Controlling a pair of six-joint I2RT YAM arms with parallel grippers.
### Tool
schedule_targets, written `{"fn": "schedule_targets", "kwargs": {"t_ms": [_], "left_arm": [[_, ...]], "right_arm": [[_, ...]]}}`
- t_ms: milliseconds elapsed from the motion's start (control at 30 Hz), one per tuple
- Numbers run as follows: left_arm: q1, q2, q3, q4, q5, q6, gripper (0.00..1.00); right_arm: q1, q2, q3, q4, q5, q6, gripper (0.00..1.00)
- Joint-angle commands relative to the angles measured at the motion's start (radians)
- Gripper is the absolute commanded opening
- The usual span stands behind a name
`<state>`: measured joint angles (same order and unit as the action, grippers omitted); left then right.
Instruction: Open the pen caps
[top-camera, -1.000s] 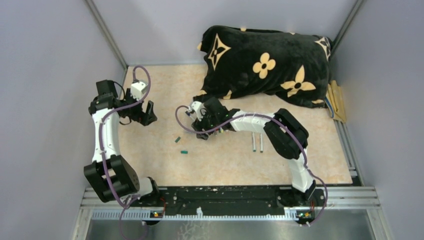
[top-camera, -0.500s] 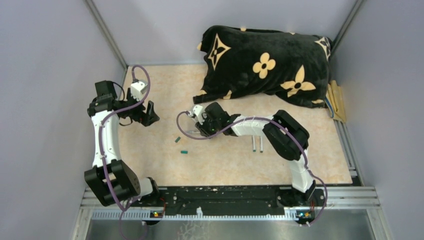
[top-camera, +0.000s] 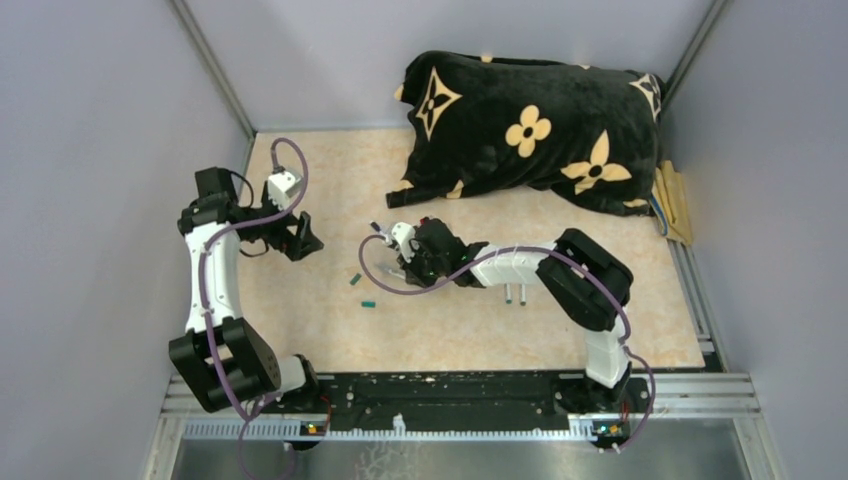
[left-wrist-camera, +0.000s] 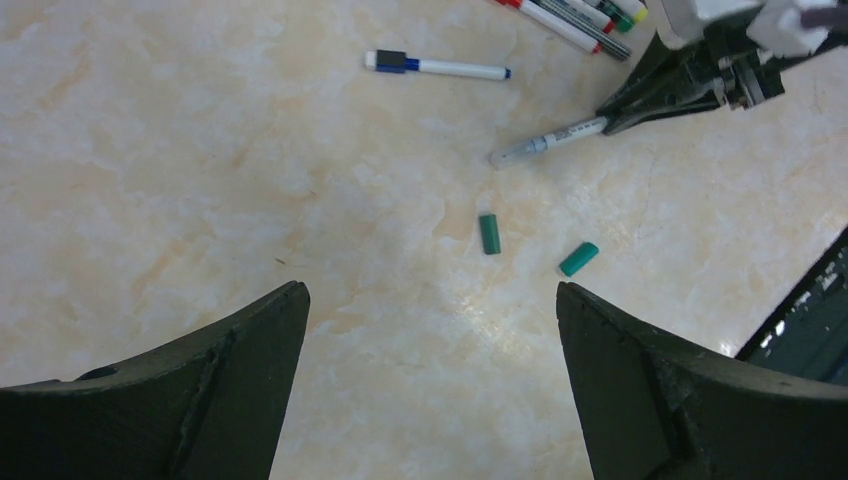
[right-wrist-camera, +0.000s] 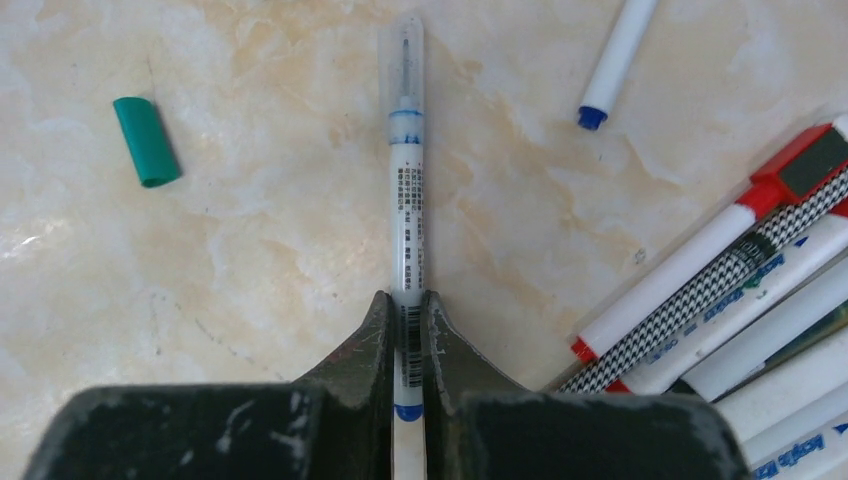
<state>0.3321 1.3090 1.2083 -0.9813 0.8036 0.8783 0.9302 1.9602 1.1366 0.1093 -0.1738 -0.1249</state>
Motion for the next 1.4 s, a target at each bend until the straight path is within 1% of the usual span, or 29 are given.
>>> {"fn": "schedule_targets", "kwargs": {"t_ms": [0, 100, 233, 367, 467, 600, 700, 767, 967, 1133, 1200, 1300, 1333, 1367], "left_arm": [[0.004, -0.002, -0.081, -0.094, 0.105, 0.246, 0.99], [-0.013, -0.028, -0.138, -0.102, 0.131, 0.392, 0.98], [-0.105, -0.077, -0.180, -0.107, 0.139, 0.517, 0.97], [-0.270, -0.148, -0.220, -0.031, 0.065, 0.534, 0.97], [-0.394, -0.184, -0.236, -0.014, -0.002, 0.551, 0.97], [-0.499, -0.193, -0.258, -0.002, -0.124, 0.566, 0.93], [-0.558, -0.192, -0.280, -0.005, -0.206, 0.582, 0.85], [-0.590, -0.193, -0.288, 0.003, -0.236, 0.575, 0.80], [-0.649, -0.203, -0.286, 0.070, -0.252, 0.519, 0.68], [-0.687, -0.209, -0.281, 0.076, -0.265, 0.509, 0.49], [-0.697, -0.209, -0.288, 0.070, -0.279, 0.510, 0.41], [-0.709, -0.208, -0.298, 0.067, -0.295, 0.512, 0.27], [-0.712, -0.210, -0.299, 0.067, -0.298, 0.509, 0.24], [-0.715, -0.211, -0.298, 0.066, -0.298, 0.505, 0.22]], "right_arm": [[-0.017, -0.120, -0.016, -0.004, -0.091, 0.084, 0.00], [-0.063, -0.167, -0.025, -0.010, -0.256, 0.165, 0.00], [-0.108, -0.202, -0.020, -0.037, -0.442, 0.242, 0.00], [-0.114, -0.222, 0.000, -0.086, -0.545, 0.260, 0.00], [-0.113, -0.241, 0.003, -0.090, -0.599, 0.274, 0.00], [-0.113, -0.261, 0.009, -0.089, -0.652, 0.293, 0.00], [-0.114, -0.262, 0.018, -0.088, -0.683, 0.307, 0.00], [-0.114, -0.258, 0.019, -0.078, -0.702, 0.322, 0.00], [-0.114, -0.242, 0.017, -0.036, -0.746, 0.363, 0.00], [-0.115, -0.235, 0.012, -0.025, -0.750, 0.373, 0.00], [-0.118, -0.235, 0.001, -0.002, -0.752, 0.391, 0.00], [-0.125, -0.232, -0.015, 0.031, -0.755, 0.414, 0.00], [-0.128, -0.231, -0.021, 0.043, -0.753, 0.425, 0.00], [-0.129, -0.229, -0.026, 0.064, -0.751, 0.438, 0.14]]}}
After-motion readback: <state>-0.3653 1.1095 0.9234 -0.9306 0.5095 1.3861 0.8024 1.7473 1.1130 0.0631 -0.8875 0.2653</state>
